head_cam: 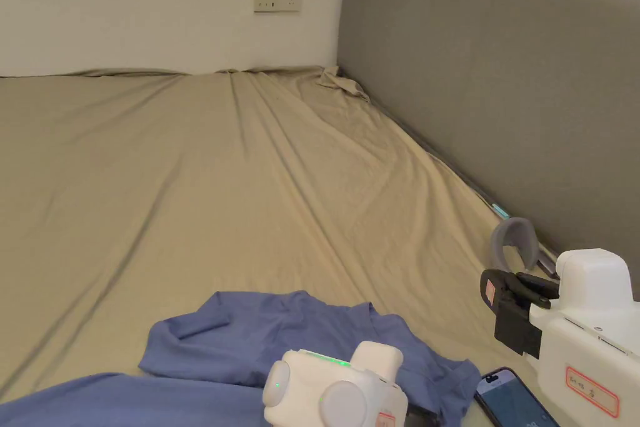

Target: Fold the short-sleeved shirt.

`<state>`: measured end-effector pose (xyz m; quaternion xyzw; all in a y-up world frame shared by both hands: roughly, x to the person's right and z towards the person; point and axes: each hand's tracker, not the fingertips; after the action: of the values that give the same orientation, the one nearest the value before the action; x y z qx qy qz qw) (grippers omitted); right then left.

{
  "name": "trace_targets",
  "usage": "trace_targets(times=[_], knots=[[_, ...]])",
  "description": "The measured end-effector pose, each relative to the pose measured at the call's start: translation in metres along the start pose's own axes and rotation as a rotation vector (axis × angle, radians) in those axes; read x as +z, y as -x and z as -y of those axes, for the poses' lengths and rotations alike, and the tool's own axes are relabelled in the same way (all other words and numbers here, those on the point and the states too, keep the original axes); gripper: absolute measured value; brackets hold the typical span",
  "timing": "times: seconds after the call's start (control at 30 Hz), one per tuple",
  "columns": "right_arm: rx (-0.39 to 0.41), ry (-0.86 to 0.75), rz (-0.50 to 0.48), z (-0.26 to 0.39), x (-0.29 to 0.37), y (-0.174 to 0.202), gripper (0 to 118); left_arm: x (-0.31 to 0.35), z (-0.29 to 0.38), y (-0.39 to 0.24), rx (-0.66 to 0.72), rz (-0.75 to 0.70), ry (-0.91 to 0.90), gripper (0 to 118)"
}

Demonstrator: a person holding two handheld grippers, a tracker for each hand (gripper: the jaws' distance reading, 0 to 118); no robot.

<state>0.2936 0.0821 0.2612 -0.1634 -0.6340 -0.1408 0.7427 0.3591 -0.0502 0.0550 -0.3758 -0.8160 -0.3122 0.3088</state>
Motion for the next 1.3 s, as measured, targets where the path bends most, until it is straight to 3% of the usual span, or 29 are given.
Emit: trace_targets(times=[0.03,0.07,0.1,0.13,0.2,0.3,0.47,0.57,0.6,0.63,0.67,0.7,0.73,0.83,0.97,1.03,1.07,1.1,1.13,1.17,1.2,1.3], knots=[[0.006,0.000,-0.003,0.000,0.000,0.002,3,0.018,0.003,0.005,-0.004,-0.019,-0.030,85],[0.011,0.000,-0.006,-0.001,0.000,0.004,3,0.043,0.007,0.011,-0.014,-0.034,-0.067,69],[0.012,-0.002,-0.012,-0.001,0.002,0.006,3,0.078,0.018,0.016,-0.008,-0.045,-0.128,14],[0.009,-0.003,-0.021,0.000,0.002,0.008,3,0.108,0.029,0.019,-0.006,-0.044,-0.206,0],[-0.001,-0.002,-0.046,0.004,0.002,0.016,3,0.176,0.061,0.024,0.059,-0.160,-0.350,0],[0.005,0.002,-0.068,0.012,0.001,0.031,3,0.257,0.114,0.028,0.097,-0.313,-0.407,0],[-0.011,0.030,-0.126,0.026,-0.004,0.056,3,0.327,0.184,0.066,0.286,-0.646,-0.478,0],[0.000,0.059,-0.151,0.029,-0.009,0.071,3,0.336,0.198,0.110,0.430,-0.641,-0.512,0],[0.005,0.068,-0.164,0.030,-0.010,0.075,3,0.336,0.200,0.127,0.469,-0.649,-0.526,7],[0.012,0.073,-0.169,0.030,-0.010,0.079,3,0.335,0.198,0.144,0.519,-0.658,-0.512,44],[0.021,0.078,-0.172,0.030,-0.011,0.083,3,0.329,0.193,0.165,0.586,-0.665,-0.466,89],[0.033,0.082,-0.175,0.030,-0.012,0.086,3,0.321,0.194,0.188,0.610,-0.642,-0.435,97],[0.040,0.086,-0.176,0.030,-0.013,0.088,3,0.315,0.192,0.203,0.602,-0.628,-0.480,97],[0.056,0.112,-0.172,0.032,-0.019,0.091,3,0.283,0.181,0.253,0.702,-0.662,-0.394,97],[0.074,0.157,-0.143,0.033,-0.029,0.095,3,0.232,0.167,0.288,0.608,-0.667,-0.252,95],[0.077,0.177,-0.128,0.035,-0.035,0.094,3,0.207,0.168,0.290,0.536,-0.664,-0.157,87],[0.076,0.182,-0.123,0.036,-0.038,0.092,3,0.199,0.170,0.284,0.466,-0.759,-0.139,85],[0.074,0.187,-0.119,0.037,-0.039,0.091,3,0.202,0.171,0.274,0.385,-0.783,-0.195,76],[0.073,0.192,-0.114,0.037,-0.041,0.089,3,0.204,0.171,0.273,0.438,-0.757,-0.202,65],[0.070,0.194,-0.112,0.038,-0.043,0.086,3,0.209,0.173,0.274,0.465,-0.723,-0.217,38],[0.066,0.200,-0.110,0.038,-0.046,0.083,3,0.215,0.173,0.273,0.472,-0.729,-0.219,1],[0.042,0.210,-0.074,0.038,-0.050,0.062,4,0.242,0.169,0.262,0.552,-0.664,-0.302,1]])
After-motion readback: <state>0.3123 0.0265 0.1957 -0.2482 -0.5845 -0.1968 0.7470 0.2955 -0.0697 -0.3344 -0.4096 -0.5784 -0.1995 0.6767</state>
